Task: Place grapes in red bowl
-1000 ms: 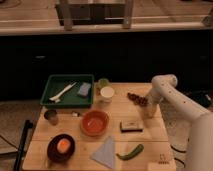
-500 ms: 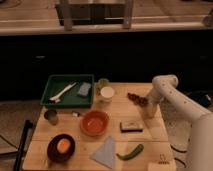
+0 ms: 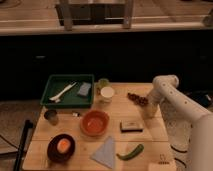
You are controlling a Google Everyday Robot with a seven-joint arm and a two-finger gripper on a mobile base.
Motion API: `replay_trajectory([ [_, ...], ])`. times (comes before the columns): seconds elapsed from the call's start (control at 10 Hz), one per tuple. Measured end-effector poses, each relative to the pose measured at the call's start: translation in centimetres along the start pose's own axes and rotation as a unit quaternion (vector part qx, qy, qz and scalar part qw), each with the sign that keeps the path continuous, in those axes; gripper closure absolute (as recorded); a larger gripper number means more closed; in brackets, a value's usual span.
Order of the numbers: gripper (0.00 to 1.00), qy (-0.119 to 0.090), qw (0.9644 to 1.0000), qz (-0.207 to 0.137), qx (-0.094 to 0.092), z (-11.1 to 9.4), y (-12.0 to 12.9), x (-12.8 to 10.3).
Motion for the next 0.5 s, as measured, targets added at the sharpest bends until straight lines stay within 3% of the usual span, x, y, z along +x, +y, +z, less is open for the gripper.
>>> replay_trajectory([
  [0.5,0.20,-0.001,1.0000,0.004,0.001,0.00,0.07,0.20],
])
